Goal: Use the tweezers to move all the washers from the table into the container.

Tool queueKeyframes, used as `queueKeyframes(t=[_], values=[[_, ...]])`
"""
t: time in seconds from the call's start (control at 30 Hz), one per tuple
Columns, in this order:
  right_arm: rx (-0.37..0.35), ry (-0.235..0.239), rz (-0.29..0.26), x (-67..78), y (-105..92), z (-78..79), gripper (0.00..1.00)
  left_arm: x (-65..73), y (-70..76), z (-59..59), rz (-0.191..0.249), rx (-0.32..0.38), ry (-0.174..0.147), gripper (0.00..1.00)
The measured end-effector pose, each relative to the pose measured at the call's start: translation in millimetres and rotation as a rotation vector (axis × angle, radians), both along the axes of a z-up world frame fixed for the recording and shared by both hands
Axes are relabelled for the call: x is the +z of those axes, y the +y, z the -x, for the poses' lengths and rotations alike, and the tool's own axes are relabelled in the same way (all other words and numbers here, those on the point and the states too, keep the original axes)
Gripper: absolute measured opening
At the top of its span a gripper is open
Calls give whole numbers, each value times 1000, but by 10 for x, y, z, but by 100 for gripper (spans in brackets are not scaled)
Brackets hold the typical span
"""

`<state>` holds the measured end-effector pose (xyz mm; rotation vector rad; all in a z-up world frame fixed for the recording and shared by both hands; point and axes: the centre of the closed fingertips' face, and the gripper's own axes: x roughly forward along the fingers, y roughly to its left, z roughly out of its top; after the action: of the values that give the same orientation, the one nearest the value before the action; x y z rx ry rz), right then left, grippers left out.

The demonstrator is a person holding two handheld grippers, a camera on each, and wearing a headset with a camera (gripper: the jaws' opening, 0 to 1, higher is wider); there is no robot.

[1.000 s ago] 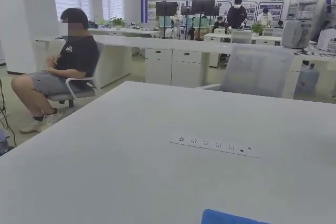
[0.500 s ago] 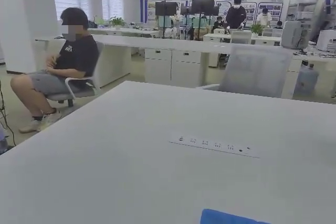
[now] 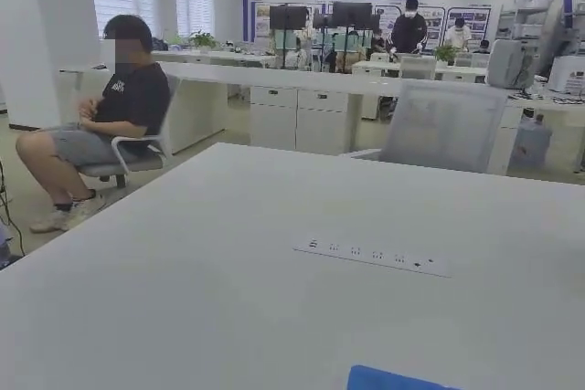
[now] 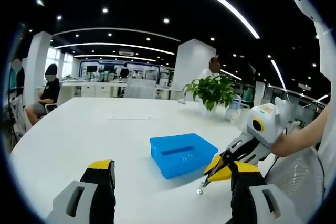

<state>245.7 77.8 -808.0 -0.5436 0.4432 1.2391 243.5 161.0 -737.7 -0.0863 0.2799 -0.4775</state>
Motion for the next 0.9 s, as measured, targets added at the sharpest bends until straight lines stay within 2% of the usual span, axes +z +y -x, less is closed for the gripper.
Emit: queueKeyframes(t=[0.17, 0.23, 0.33, 0.43, 0.57, 0.67, 0.8, 0.87, 0.9], values=[[-56, -27, -61, 261, -45, -140, 2, 5, 0, 0, 2, -1, -2, 94], [-63, -54, -51, 326, -69, -199, 2, 2, -9, 4, -1, -6, -1, 94], [-76, -72, -82, 466, -64, -258, 2, 3, -8, 5, -2, -7, -1, 94], [-75, -107, -85, 597, -54, -310, 2, 2, -3, 3, 0, -7, -1, 94], [-85, -128, -107, 745, -41, -389, 2, -7, -22, 8, -6, -19, 1, 94], [-98, -129, -127, 806, -34, -470, 2, -3, -24, 6, -5, -20, 0, 94], [-115, -127, -137, 815, -32, -609, 2, -4, -30, 6, -1, -22, 0, 94], [-127, -114, -145, 815, -32, -662, 2, -6, -34, 8, -2, -22, 1, 94], [-138, -91, -159, 811, -26, -698, 2, -6, -32, 8, -2, -21, 0, 94]])
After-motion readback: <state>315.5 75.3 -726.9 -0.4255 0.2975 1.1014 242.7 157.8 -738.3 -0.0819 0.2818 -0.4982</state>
